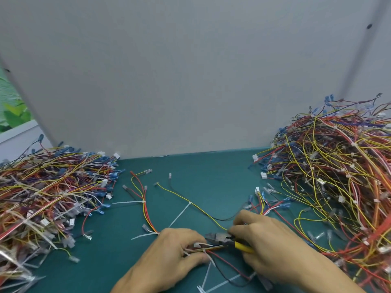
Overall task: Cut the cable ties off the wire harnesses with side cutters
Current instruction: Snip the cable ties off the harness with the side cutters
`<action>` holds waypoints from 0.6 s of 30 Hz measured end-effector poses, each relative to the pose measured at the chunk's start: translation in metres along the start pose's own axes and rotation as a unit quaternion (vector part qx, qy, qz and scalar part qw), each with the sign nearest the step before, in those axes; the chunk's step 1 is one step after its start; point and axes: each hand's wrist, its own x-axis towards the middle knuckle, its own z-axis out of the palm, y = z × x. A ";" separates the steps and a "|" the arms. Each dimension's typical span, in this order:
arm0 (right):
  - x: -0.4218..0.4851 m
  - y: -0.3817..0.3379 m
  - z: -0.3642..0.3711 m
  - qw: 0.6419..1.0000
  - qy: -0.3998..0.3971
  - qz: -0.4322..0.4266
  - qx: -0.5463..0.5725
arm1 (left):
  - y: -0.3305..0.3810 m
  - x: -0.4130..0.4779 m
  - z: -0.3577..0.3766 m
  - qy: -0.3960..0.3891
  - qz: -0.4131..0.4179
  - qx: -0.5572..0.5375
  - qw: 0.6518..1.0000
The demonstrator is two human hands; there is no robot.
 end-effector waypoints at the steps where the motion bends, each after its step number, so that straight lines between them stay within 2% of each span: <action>1: -0.001 -0.001 -0.001 1.000 -0.004 0.007 -0.018 | 0.000 0.000 0.000 0.006 -0.003 0.002 1.000; 7: -0.001 -0.008 -0.003 0.993 0.004 -0.008 -0.114 | -0.002 0.004 0.000 0.026 -0.057 -0.004 0.998; 13: 0.001 -0.012 0.007 0.994 0.009 -0.017 -0.107 | -0.007 0.005 0.000 0.010 -0.077 -0.030 0.997; 18: 0.002 -0.014 0.011 0.995 0.002 0.010 -0.102 | -0.009 0.004 0.000 0.004 -0.080 -0.041 0.996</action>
